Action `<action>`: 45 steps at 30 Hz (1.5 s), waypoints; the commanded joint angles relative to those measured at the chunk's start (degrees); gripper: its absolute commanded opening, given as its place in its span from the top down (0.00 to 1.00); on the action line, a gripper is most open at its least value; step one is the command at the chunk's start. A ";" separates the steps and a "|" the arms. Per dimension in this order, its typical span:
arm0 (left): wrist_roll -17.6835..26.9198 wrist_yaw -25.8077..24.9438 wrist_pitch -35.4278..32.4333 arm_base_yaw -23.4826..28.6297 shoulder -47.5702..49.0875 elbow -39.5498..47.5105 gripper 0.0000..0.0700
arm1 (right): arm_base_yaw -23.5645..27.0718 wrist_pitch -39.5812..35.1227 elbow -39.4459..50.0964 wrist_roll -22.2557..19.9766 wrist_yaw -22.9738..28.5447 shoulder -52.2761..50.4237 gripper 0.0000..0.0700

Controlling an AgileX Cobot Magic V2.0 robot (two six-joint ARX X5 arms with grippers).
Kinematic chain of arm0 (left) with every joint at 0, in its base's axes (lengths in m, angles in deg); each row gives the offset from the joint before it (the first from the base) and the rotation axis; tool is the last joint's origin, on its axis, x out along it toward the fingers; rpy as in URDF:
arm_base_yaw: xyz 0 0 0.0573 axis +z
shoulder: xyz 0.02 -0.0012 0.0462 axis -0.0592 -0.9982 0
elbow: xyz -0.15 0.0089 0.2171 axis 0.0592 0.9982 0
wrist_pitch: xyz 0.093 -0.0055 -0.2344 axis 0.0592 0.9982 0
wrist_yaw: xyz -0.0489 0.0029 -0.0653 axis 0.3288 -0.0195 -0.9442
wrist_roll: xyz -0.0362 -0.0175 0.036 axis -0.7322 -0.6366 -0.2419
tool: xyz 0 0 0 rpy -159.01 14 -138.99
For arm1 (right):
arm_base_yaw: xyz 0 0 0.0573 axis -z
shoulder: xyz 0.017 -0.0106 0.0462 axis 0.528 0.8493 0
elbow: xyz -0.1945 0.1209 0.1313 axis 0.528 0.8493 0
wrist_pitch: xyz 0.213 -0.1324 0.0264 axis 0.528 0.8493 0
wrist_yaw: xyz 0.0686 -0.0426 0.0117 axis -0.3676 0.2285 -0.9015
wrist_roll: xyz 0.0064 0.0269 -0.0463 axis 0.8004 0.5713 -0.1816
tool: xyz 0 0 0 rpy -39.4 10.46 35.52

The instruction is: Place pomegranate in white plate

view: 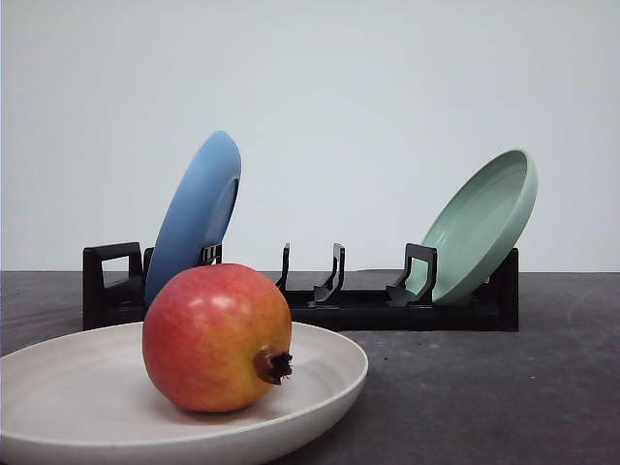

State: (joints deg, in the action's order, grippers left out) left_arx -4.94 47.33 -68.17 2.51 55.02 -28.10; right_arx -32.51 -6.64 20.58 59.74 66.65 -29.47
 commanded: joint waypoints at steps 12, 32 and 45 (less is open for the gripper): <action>-0.44 0.31 0.11 0.02 0.13 0.63 1.00 | 0.04 -1.71 0.74 -0.26 0.00 -0.15 0.99; -0.44 0.31 0.12 0.02 0.13 0.63 1.00 | 0.07 -2.25 0.74 -0.24 0.03 -0.15 0.99; -0.44 0.31 0.11 0.02 0.13 0.63 1.00 | 0.07 -2.23 0.74 -0.24 0.03 -0.15 0.99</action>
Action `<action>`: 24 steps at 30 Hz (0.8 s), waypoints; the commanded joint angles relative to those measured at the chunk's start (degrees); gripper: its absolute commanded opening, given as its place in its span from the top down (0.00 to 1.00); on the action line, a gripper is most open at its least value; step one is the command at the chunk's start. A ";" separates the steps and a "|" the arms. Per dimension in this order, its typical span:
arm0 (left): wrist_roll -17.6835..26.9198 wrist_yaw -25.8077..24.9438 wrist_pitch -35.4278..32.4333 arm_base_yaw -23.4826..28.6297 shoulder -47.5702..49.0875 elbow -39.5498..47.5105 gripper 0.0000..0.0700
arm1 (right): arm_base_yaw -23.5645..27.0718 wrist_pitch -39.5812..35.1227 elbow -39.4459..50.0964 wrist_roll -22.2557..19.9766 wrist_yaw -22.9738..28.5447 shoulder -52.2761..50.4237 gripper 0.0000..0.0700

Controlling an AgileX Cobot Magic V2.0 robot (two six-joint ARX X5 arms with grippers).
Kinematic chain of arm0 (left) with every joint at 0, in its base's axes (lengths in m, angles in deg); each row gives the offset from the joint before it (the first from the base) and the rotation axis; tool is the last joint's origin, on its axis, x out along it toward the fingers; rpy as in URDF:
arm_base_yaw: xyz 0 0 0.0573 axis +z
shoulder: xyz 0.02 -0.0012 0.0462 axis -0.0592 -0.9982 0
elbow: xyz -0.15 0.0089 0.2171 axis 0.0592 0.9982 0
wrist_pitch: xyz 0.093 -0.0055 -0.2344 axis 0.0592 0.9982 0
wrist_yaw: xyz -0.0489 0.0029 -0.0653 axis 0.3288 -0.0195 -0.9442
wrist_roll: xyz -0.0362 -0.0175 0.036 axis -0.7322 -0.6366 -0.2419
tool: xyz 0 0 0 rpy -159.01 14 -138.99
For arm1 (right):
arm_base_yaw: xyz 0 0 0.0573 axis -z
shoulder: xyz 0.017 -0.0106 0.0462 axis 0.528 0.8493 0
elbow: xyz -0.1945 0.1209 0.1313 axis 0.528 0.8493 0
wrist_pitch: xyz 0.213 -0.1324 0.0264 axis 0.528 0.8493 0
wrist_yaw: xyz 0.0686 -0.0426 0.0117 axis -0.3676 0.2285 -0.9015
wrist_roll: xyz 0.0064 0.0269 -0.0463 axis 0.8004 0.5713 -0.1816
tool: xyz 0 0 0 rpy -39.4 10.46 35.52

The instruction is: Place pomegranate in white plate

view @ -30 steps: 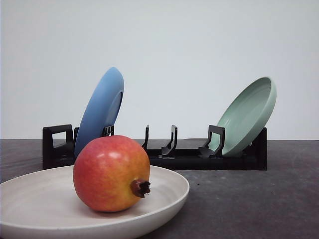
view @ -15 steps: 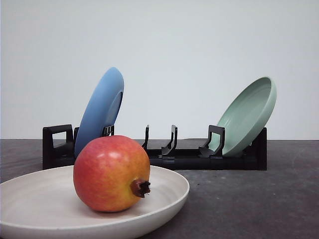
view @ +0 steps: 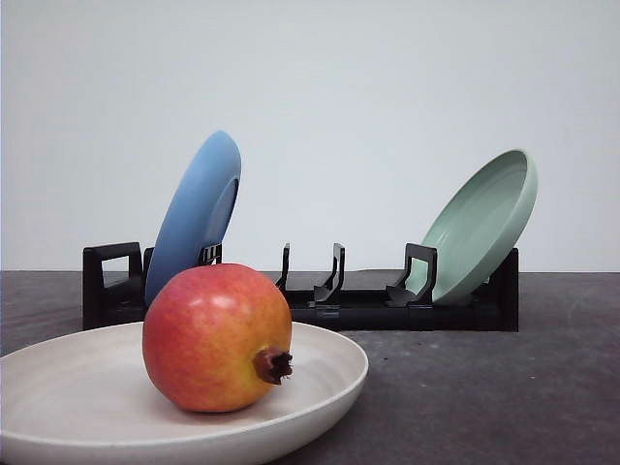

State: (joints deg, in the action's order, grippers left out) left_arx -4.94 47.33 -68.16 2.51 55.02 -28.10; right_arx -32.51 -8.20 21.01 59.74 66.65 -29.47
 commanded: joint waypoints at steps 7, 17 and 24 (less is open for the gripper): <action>-0.44 0.31 0.09 0.02 0.13 0.63 1.00 | 0.07 -0.70 0.31 -0.24 0.04 -0.15 0.99; -0.44 0.31 0.11 0.02 0.13 0.63 1.00 | 0.07 -0.68 0.31 -0.24 0.02 -0.15 0.99; -0.44 0.31 0.09 0.02 0.13 0.63 1.00 | 0.07 -0.70 0.31 -0.24 0.03 -0.15 0.99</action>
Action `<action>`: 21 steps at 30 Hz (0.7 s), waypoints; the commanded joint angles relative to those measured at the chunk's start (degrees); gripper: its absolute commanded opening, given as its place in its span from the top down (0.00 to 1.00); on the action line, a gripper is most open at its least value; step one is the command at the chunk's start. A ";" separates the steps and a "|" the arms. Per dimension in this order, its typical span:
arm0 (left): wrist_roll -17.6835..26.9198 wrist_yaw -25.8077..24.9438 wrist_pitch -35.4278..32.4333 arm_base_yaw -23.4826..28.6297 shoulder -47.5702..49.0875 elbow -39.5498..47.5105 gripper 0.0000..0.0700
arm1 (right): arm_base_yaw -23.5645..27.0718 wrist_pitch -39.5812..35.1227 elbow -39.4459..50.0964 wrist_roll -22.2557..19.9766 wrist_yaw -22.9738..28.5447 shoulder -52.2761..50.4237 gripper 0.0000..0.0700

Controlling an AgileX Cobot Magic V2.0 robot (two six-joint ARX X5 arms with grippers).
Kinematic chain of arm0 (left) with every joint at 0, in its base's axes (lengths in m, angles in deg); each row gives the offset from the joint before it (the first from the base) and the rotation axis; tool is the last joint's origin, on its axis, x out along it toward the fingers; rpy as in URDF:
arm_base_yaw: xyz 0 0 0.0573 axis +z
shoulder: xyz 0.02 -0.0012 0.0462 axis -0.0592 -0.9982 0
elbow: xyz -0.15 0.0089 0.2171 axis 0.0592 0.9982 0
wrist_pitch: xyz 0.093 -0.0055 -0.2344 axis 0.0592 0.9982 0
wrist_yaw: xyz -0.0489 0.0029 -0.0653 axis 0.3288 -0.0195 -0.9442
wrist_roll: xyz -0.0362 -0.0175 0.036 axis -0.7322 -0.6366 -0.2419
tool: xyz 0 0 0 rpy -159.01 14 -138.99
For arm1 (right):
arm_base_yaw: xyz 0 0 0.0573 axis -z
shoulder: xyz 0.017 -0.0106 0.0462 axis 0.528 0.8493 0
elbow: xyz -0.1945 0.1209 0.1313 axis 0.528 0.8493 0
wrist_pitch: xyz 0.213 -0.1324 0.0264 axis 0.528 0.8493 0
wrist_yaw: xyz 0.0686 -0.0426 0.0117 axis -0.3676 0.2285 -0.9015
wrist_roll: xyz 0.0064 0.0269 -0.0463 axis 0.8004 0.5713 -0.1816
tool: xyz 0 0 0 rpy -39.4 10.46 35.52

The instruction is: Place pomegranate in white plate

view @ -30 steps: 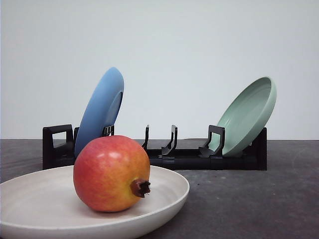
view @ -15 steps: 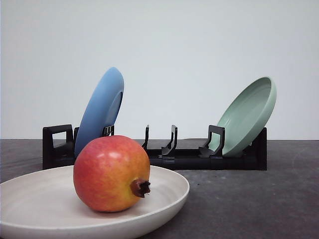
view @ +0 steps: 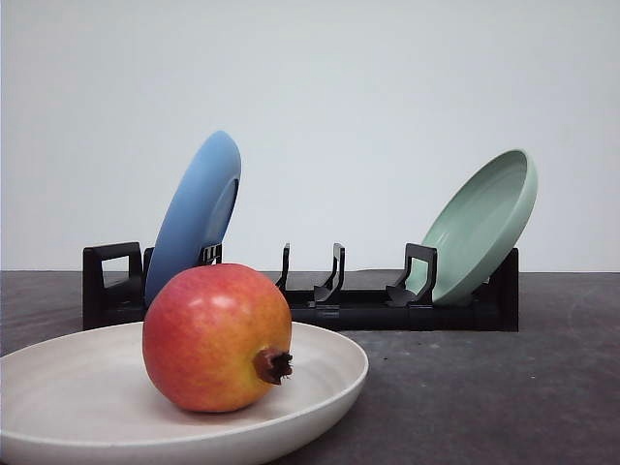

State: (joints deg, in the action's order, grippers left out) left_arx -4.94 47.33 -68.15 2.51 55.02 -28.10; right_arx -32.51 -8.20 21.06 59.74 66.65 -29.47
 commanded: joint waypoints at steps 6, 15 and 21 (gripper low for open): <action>-0.44 0.31 0.09 0.02 0.13 0.63 1.00 | 0.07 -0.69 0.26 -0.24 0.02 -0.15 0.99; -0.44 0.31 0.09 0.02 0.13 0.63 1.00 | 0.07 -0.69 0.26 -0.24 0.02 -0.15 0.99; -0.44 0.31 0.09 0.02 0.13 0.63 1.00 | 0.07 -0.69 0.26 -0.26 0.03 -0.15 0.99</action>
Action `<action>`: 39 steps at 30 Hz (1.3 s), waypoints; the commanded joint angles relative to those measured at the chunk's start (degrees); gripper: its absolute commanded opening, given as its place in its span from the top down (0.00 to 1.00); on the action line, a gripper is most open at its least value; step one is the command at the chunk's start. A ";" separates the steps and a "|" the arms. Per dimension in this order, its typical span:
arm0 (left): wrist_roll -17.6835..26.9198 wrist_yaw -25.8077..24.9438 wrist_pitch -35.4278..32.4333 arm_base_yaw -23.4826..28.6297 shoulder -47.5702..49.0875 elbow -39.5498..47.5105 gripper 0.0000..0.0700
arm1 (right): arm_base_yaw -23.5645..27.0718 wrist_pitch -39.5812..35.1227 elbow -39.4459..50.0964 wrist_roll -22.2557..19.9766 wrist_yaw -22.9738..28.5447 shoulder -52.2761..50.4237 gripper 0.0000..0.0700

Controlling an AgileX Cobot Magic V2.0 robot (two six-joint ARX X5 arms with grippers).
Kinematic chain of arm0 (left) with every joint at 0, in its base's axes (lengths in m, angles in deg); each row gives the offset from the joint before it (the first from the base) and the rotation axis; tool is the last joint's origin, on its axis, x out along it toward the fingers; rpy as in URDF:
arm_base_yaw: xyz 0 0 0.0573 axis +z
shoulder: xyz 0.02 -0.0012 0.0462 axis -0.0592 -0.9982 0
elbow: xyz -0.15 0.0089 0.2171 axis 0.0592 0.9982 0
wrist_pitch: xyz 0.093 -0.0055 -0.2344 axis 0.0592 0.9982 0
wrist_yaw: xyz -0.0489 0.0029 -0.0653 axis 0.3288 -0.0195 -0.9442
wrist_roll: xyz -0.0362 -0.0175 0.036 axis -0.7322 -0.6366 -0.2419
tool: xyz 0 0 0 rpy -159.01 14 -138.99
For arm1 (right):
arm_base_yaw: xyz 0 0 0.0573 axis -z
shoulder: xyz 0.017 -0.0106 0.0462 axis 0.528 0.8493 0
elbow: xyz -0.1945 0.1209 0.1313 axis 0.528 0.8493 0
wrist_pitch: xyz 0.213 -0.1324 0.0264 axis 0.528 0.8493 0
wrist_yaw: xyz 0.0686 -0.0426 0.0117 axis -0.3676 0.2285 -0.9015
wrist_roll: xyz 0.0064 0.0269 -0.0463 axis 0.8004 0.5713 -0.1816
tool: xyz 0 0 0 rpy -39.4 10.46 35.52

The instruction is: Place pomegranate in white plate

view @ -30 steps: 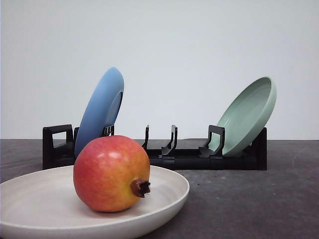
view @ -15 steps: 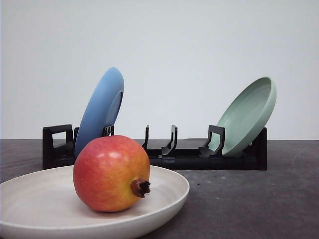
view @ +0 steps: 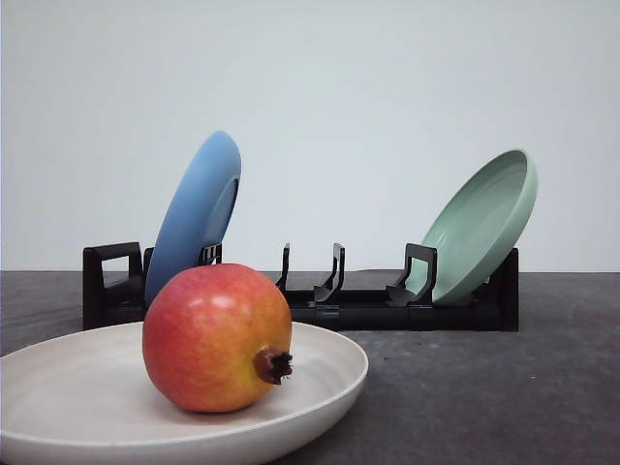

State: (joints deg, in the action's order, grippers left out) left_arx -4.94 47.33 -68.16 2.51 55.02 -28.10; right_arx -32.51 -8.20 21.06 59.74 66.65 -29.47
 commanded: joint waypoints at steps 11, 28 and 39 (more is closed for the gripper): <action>-0.42 0.31 0.09 0.02 0.13 0.63 1.00 | 0.07 -0.69 0.26 -0.26 0.02 -0.15 0.99; -0.44 0.31 0.09 0.02 0.13 0.63 1.00 | 0.07 -0.69 0.26 -0.24 0.03 -0.15 0.99; -0.44 0.31 0.10 0.02 0.13 0.63 1.00 | 0.07 -0.70 0.26 -0.24 0.04 -0.15 0.99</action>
State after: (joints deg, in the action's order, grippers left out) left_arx -4.94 47.33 -68.15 2.51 55.02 -28.10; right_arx -32.51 -8.20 21.06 59.74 66.65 -29.47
